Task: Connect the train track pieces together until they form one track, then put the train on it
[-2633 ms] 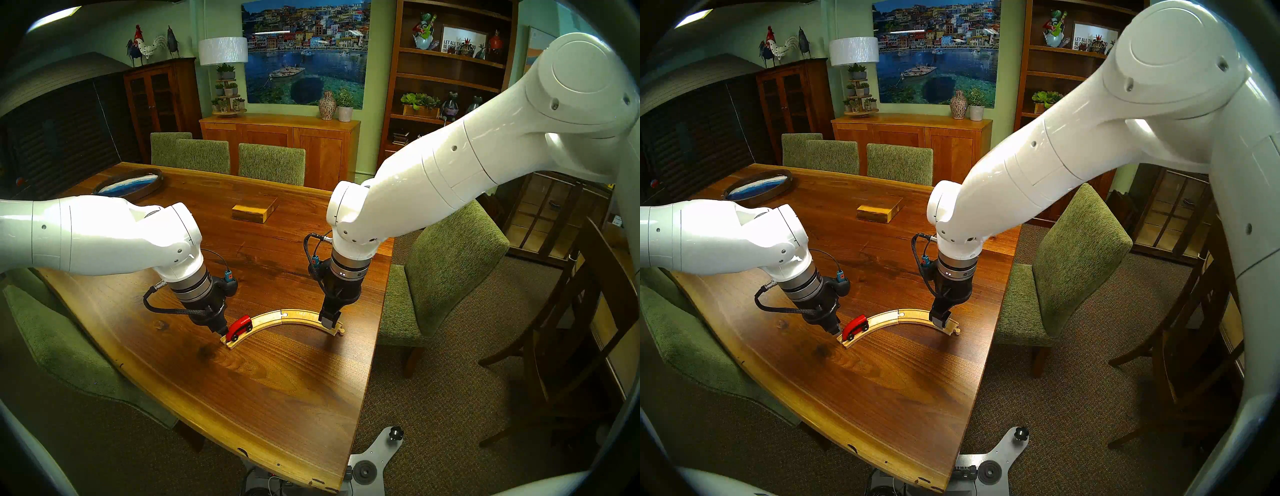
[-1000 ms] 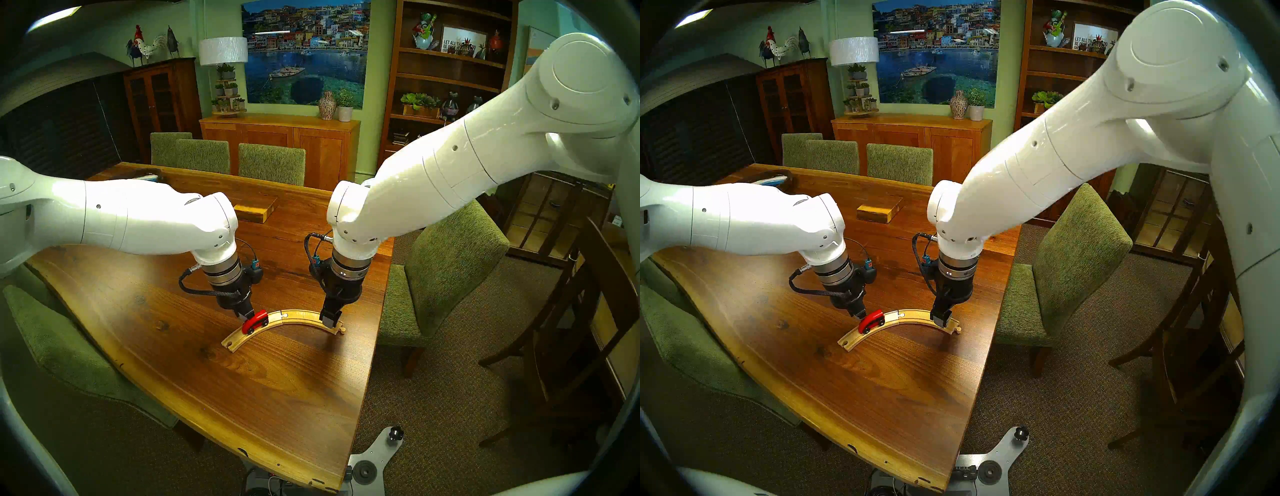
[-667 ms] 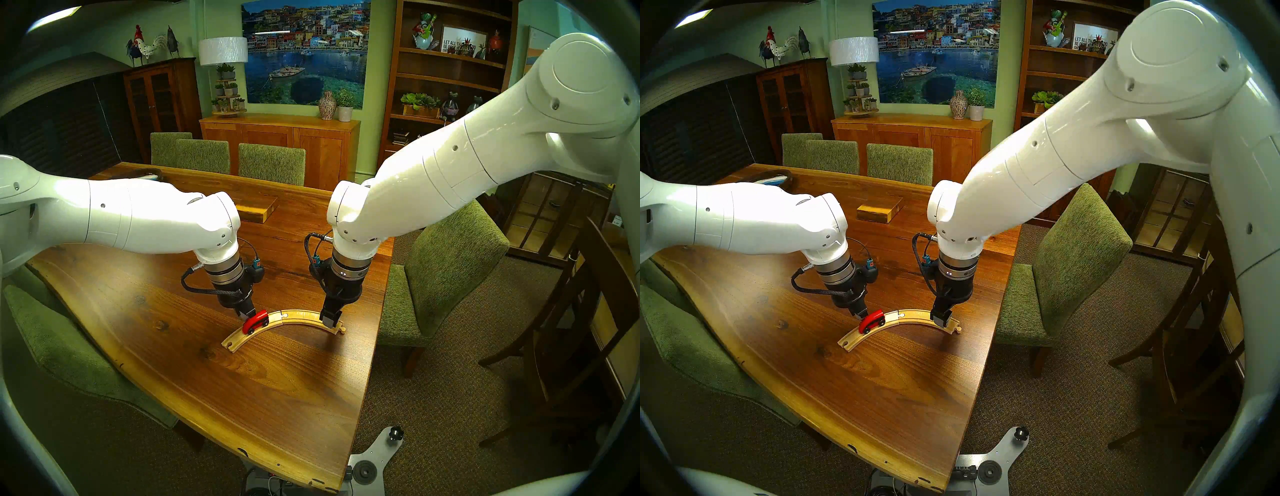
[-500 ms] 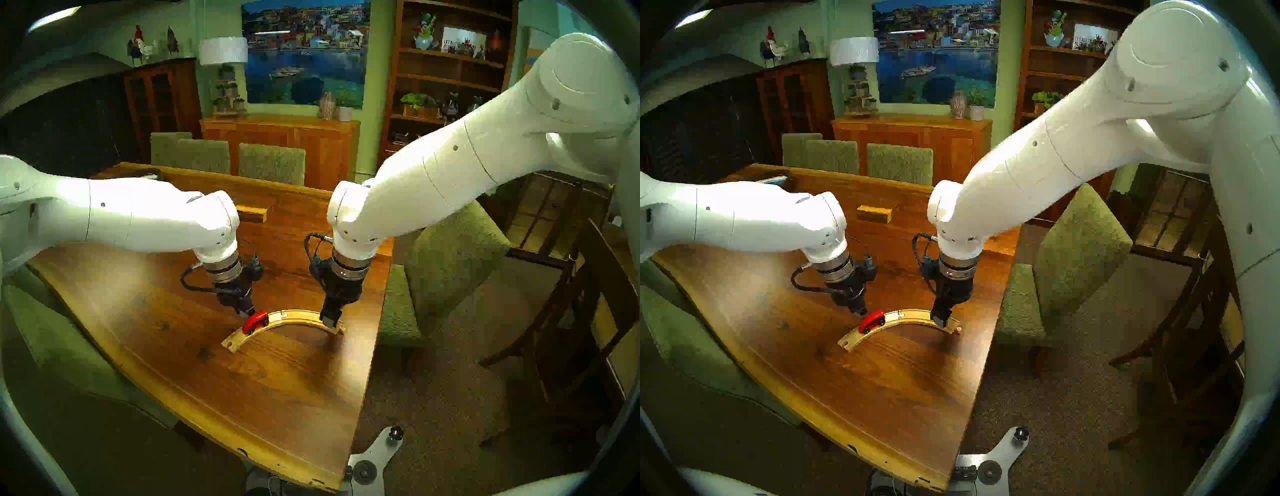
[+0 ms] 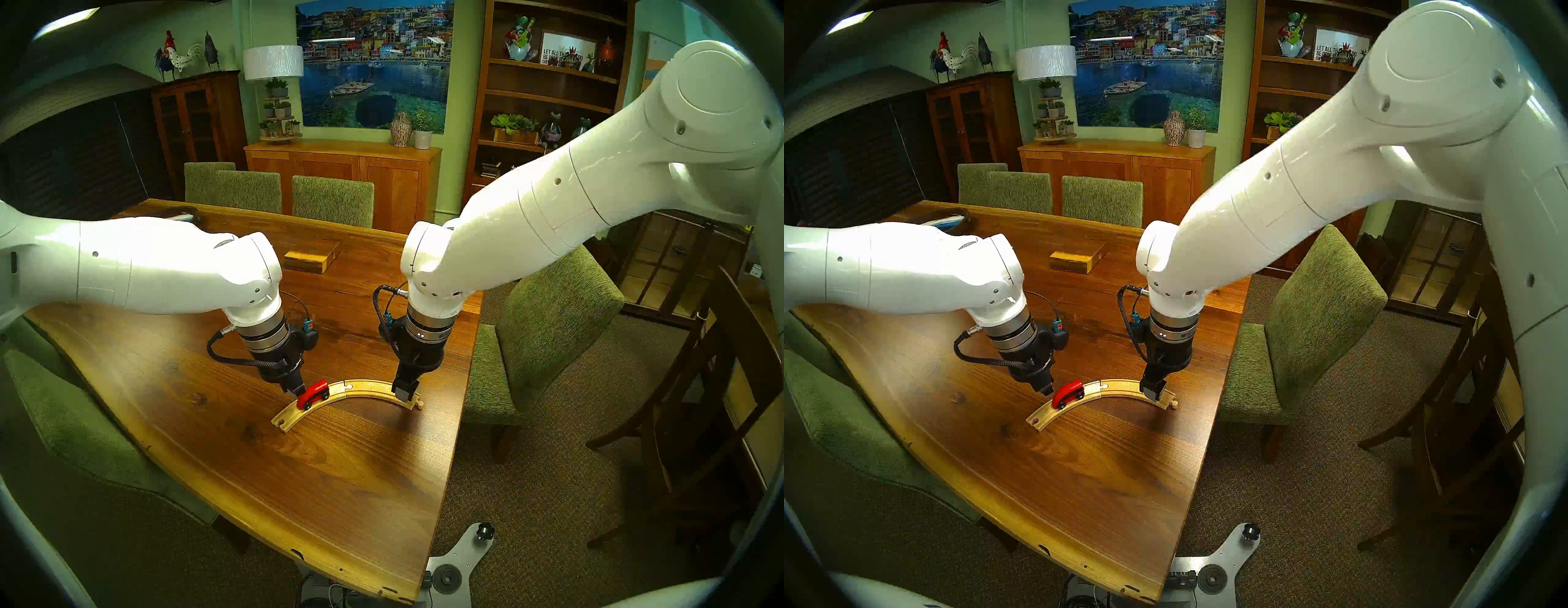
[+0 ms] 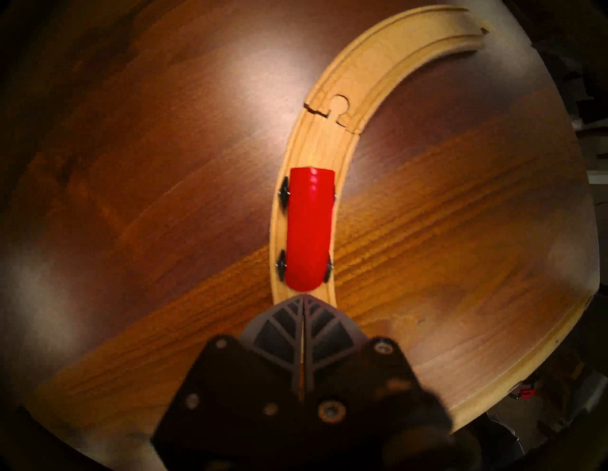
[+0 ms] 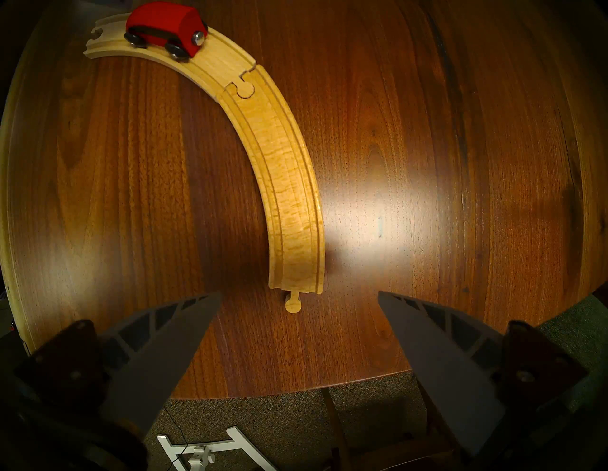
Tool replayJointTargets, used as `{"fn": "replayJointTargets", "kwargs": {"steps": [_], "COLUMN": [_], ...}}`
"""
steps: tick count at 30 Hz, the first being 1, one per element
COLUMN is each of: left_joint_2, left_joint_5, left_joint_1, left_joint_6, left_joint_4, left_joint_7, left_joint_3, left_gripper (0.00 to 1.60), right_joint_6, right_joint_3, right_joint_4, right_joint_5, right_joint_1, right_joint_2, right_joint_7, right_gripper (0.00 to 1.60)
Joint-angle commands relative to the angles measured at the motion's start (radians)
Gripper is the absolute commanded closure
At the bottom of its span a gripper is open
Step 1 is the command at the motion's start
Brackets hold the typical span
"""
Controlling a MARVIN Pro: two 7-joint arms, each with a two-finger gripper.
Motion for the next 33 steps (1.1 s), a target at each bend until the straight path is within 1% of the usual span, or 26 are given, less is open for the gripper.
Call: {"fn": "replayJointTargets", "kwargs": {"steps": [1,3,11,33], "left_joint_2": [0.086,0.089,0.058,-0.049], "left_joint_5": [0.026,0.033,0.039,0.012], "left_joint_1": [-0.096,-0.096,-0.066,0.003], "left_joint_6": [-0.001,-0.001,-0.001,-0.001], "left_joint_4": [-0.069,-0.075,-0.04,0.064], "left_joint_7": [-0.01,-0.01,-0.014,-0.025], "left_joint_3": [-0.001,0.001,-0.003,-0.016], "left_gripper": [1.6,1.6,1.6,1.6], "right_joint_6": [0.002,0.002,0.003,0.003], "right_joint_3": [0.009,0.009,0.009,0.01], "right_joint_4": [0.007,0.007,0.006,0.006], "right_joint_5": [0.003,0.003,0.003,0.002], "right_joint_1": [0.031,0.031,0.031,0.031], "right_joint_2": [0.009,0.009,0.01,0.01], "right_joint_7": [0.001,0.001,0.001,0.0], "right_gripper": [0.0,0.0,0.0,0.0]}}
